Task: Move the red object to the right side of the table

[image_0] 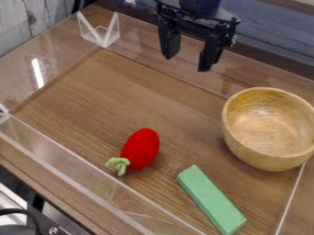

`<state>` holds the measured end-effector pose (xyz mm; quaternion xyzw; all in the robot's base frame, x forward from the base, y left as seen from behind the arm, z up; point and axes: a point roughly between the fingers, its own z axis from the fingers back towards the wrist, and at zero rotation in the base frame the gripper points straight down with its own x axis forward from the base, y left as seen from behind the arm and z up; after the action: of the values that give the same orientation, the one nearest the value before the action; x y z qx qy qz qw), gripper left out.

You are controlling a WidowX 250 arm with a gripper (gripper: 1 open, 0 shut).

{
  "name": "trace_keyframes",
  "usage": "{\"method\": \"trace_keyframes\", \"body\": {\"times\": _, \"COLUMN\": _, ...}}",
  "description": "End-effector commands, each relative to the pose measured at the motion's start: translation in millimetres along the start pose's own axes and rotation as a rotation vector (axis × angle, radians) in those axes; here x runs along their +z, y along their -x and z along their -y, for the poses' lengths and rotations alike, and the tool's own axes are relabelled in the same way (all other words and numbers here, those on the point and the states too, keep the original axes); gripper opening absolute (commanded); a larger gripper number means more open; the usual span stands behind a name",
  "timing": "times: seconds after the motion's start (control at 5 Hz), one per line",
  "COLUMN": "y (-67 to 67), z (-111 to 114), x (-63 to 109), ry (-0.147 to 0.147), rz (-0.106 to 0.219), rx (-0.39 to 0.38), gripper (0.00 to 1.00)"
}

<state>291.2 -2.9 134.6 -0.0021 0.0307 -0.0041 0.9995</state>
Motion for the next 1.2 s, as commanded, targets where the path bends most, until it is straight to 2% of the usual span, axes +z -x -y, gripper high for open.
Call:
{"method": "trace_keyframes", "body": {"times": 0.0, "y": 15.6, "z": -7, "x": -8.1, "ry": -0.001, "rz": -0.021, "rx": 0.023, "gripper": 1.0}}
{"method": "trace_keyframes", "body": {"times": 0.2, "y": 50.7, "z": -17, "x": -37.3, "ry": 0.002, "rz": -0.08, "rx": 0.046, "gripper": 1.0}}
{"method": "trace_keyframes", "body": {"times": 0.4, "y": 85.5, "z": -34, "x": -55.2, "ry": 0.002, "rz": -0.027, "rx": 0.048, "gripper": 1.0}}
{"method": "trace_keyframes", "body": {"times": 0.6, "y": 101.9, "z": -51, "x": -72.4, "ry": 0.008, "rz": 0.032, "rx": 0.063, "gripper": 1.0}}
{"method": "trace_keyframes", "body": {"times": 0.8, "y": 93.5, "z": -48, "x": -81.9, "ry": 0.021, "rz": 0.093, "rx": 0.063, "gripper": 1.0}}
{"method": "trace_keyframes", "body": {"times": 1.0, "y": 87.4, "z": -46, "x": -84.6, "ry": 0.028, "rz": 0.12, "rx": 0.071, "gripper": 1.0}}
